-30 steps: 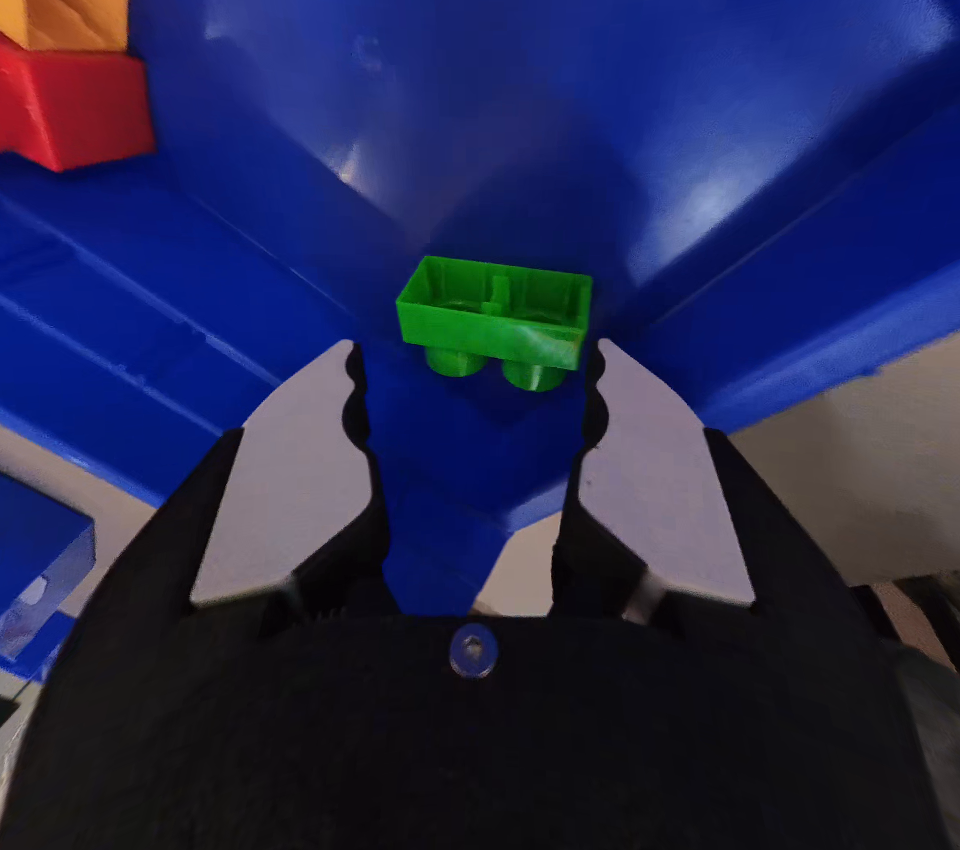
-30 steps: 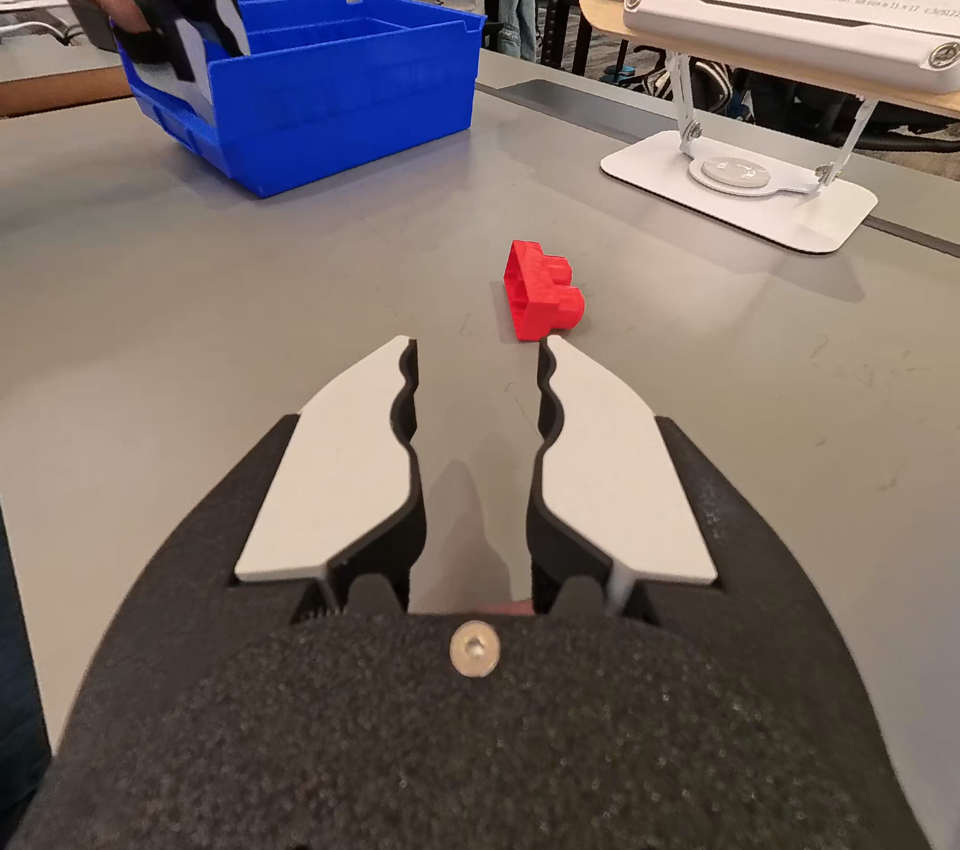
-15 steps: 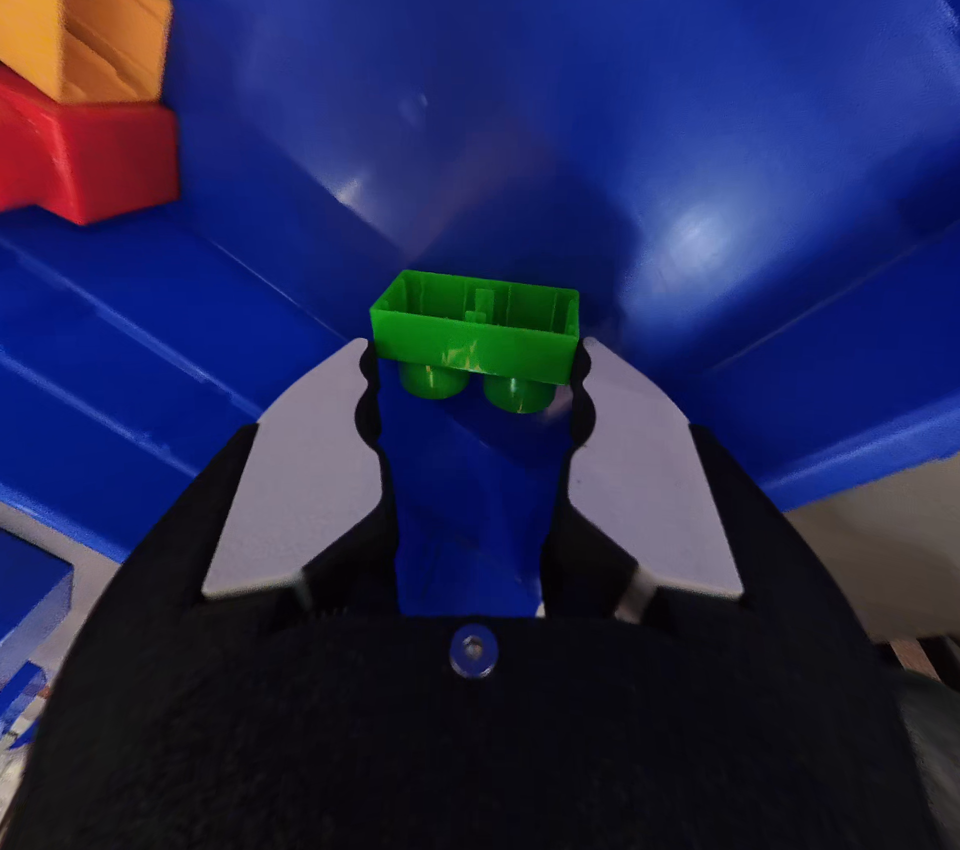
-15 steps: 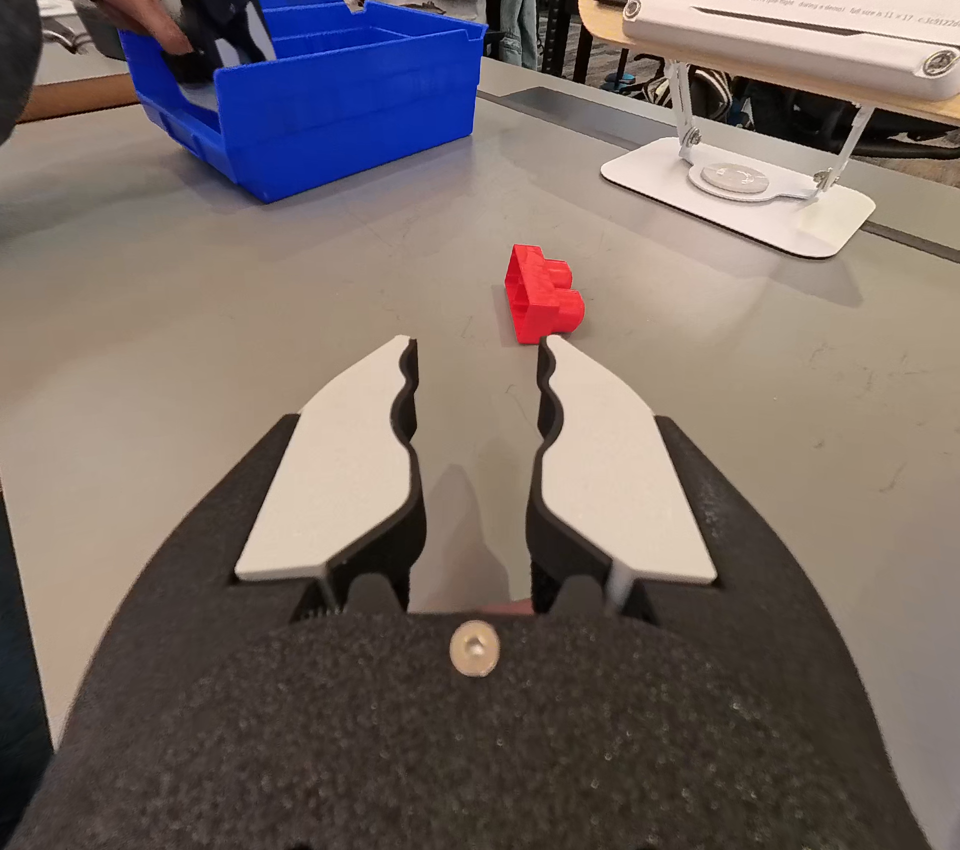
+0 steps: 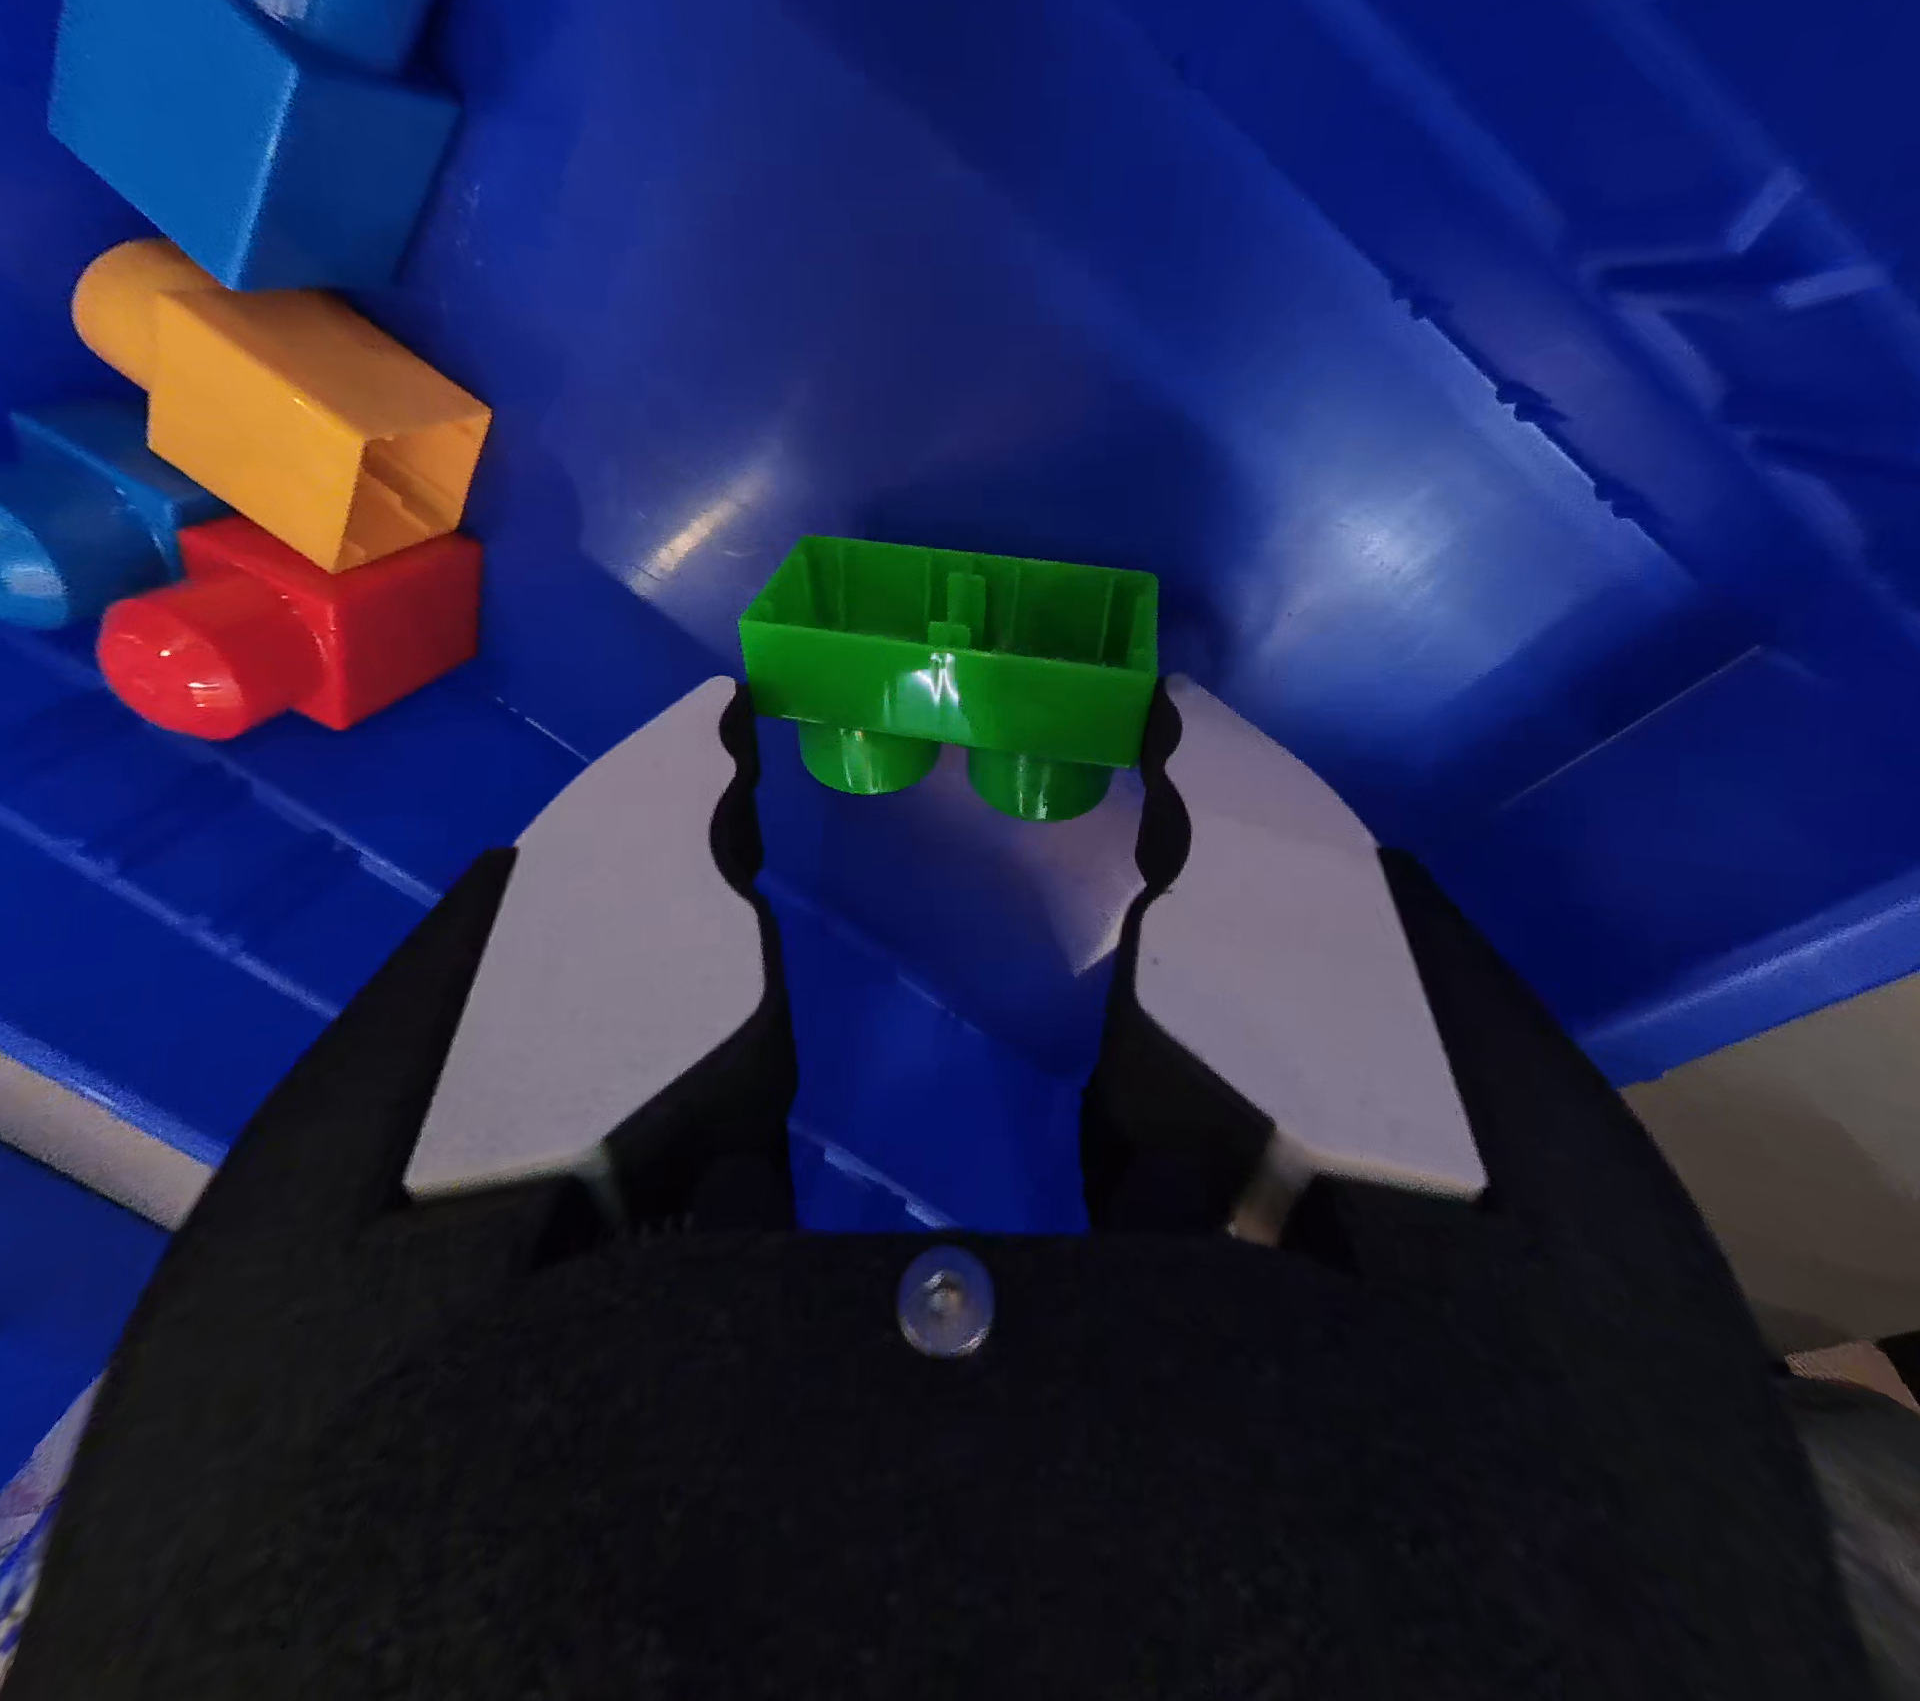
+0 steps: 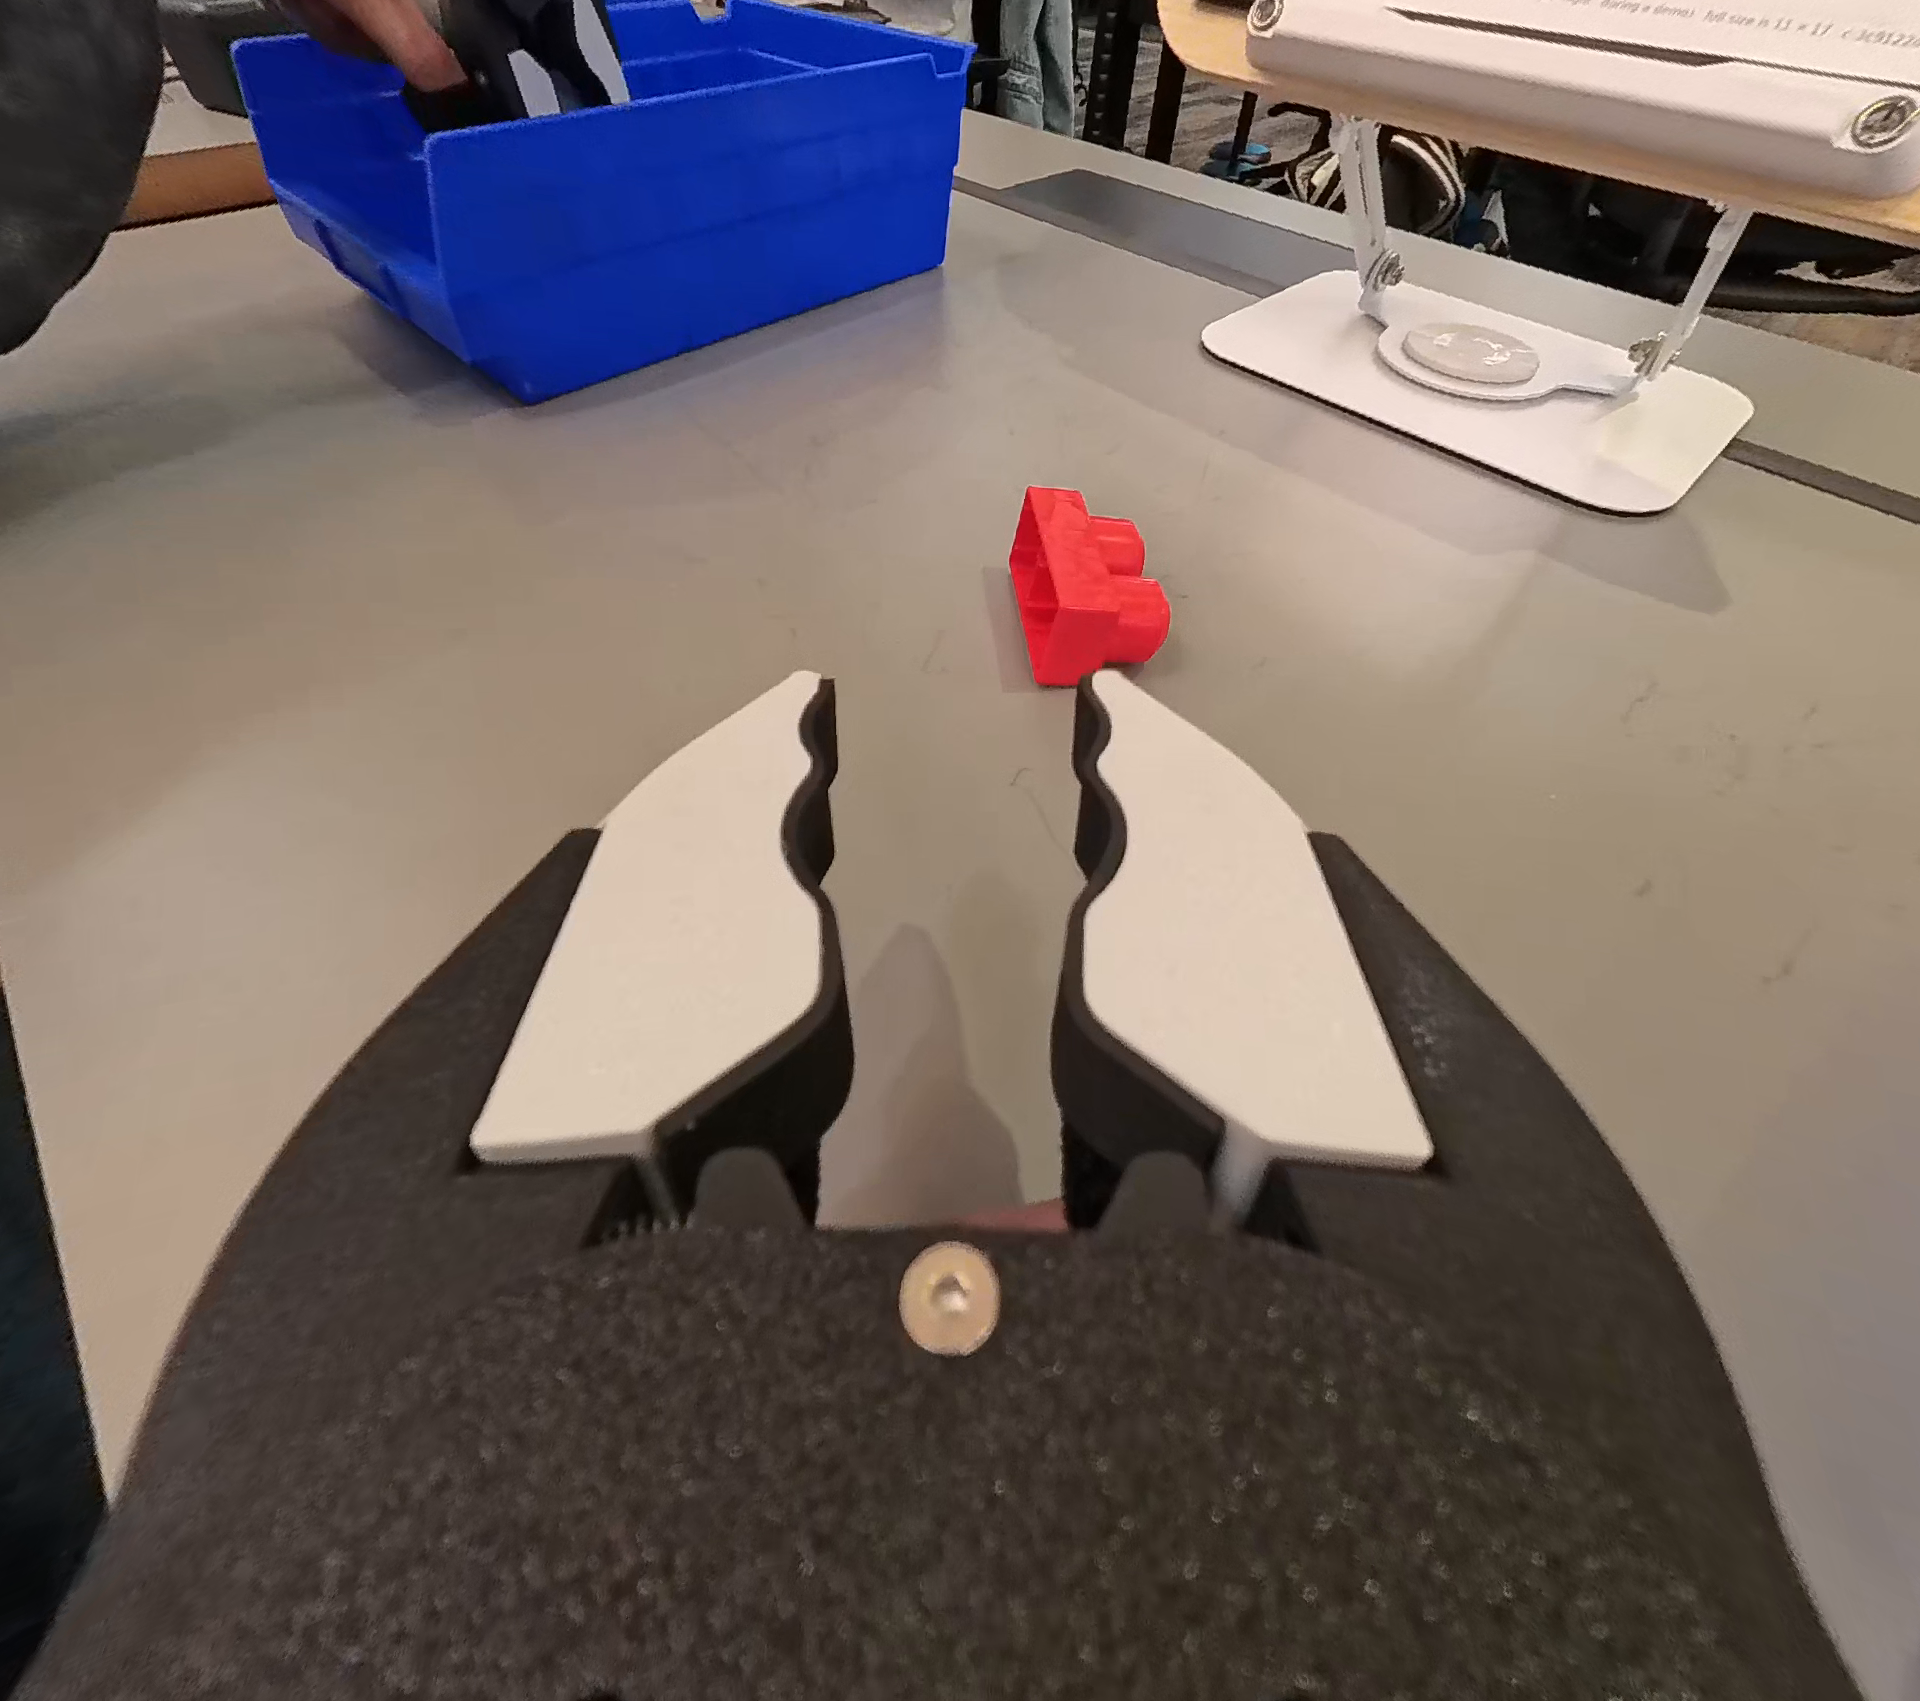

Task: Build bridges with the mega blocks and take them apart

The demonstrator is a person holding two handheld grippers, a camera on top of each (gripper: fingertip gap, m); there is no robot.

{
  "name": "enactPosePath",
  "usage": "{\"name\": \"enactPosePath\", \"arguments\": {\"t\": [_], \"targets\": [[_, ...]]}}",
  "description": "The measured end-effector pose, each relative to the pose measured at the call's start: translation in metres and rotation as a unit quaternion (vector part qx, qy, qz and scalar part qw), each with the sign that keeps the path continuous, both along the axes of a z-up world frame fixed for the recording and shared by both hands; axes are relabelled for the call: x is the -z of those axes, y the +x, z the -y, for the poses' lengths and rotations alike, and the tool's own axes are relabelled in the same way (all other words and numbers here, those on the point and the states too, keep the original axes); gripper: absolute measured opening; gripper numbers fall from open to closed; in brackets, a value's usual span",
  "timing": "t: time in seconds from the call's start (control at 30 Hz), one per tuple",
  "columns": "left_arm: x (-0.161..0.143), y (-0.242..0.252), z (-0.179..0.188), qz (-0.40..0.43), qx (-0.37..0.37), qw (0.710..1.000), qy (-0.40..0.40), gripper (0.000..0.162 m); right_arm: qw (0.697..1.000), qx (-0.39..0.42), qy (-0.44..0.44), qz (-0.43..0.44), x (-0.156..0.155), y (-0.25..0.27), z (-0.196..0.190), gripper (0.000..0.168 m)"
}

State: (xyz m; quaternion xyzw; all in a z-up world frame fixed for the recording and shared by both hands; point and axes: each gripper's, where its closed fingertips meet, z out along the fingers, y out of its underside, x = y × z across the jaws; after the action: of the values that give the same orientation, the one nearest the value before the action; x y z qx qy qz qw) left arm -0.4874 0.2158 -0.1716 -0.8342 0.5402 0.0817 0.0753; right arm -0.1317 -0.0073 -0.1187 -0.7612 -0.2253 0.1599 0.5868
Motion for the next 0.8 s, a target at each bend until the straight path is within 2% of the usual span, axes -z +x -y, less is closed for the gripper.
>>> {"name": "enactPosePath", "arguments": {"t": [0.3, 0.53, 0.67, 0.7, 0.8], "targets": [[0.001, -0.012, 0.011, -0.008, -0.005, 1.0, -0.008, 0.071, 1.0, -0.002, 0.0, 0.001, 0.0, 0.0, 0.0, 0.044], [0.004, -0.051, 0.05, -0.065, -0.034, 0.995, -0.063, 0.071, 1.0, -0.004, -0.003, 0.002, 0.001, -0.001, 0.0, 0.043], [-0.002, -0.059, 0.053, -0.038, -0.053, 0.996, -0.055, 0.071, 1.0, -0.003, -0.001, 0.005, 0.001, -0.002, 0.0, 0.043], [-0.008, -0.06, 0.052, -0.029, -0.058, 0.997, -0.043, 0.079, 1.0, -0.003, 0.0, 0.005, 0.001, -0.001, 0.001, 0.043], [-0.043, -0.046, 0.045, 0.054, -0.063, 0.996, 0.018, 0.083, 1.0, -0.002, 0.002, 0.005, 0.0, -0.001, 0.001, 0.043]]}}
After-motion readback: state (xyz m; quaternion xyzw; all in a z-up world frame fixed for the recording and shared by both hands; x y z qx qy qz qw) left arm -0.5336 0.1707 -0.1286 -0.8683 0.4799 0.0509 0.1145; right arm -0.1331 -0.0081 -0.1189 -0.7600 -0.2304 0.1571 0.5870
